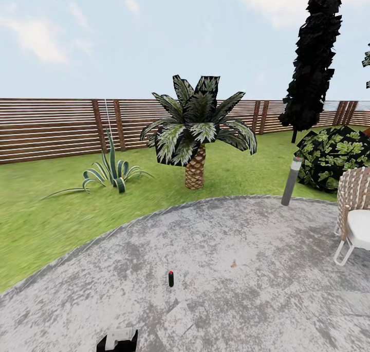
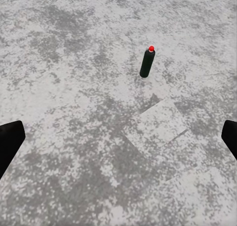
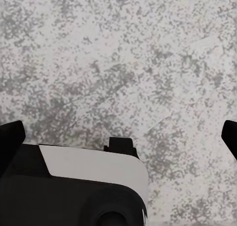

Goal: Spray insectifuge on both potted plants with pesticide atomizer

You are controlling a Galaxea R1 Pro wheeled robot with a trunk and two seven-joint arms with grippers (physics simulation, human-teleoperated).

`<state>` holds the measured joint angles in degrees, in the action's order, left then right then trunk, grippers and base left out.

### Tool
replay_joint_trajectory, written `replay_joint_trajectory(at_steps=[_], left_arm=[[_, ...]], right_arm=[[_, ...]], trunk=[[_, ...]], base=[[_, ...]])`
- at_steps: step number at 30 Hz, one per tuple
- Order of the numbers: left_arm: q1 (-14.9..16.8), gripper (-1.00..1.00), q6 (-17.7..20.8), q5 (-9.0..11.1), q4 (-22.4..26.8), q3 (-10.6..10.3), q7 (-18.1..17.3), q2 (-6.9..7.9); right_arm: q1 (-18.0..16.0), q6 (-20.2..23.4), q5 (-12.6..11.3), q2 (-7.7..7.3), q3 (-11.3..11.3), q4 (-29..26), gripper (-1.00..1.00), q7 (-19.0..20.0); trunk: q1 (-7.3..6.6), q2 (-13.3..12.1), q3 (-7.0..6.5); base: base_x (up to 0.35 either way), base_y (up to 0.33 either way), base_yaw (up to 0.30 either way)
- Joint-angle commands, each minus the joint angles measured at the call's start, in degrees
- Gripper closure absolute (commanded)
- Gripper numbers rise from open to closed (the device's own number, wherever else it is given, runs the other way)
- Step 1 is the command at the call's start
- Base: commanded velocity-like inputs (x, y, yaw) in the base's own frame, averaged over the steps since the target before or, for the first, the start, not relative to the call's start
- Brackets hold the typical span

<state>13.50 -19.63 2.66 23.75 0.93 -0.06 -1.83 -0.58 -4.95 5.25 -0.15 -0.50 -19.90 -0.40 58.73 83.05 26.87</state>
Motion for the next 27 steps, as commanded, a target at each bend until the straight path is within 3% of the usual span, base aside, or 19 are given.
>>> replay_joint_trajectory(at_steps=[1,7,27], left_arm=[[0.0,-1.0,-0.2,0.3,0.0,0.1,0.0,-0.02],[0.0,-1.0,-0.1,0.3,0.0,0.1,0.0,-0.03],[0.0,-1.0,-0.1,0.3,0.0,0.1,0.0,-0.02]], right_arm=[[0.0,-0.1,0.5,0.02,0.0,0.0,-1.0,0.0],[0.0,-0.1,0.5,0.06,0.0,0.0,-1.0,0.0],[0.0,-0.1,0.5,0.06,0.0,0.0,-1.0,0.0]], trunk=[[0.0,0.0,0.06],[0.0,0.0,0.06],[0.0,0.0,0.06]], base=[[0.0,0.0,0.0],[0.1,-0.018,0.0],[0.315,-0.074,0.0]])
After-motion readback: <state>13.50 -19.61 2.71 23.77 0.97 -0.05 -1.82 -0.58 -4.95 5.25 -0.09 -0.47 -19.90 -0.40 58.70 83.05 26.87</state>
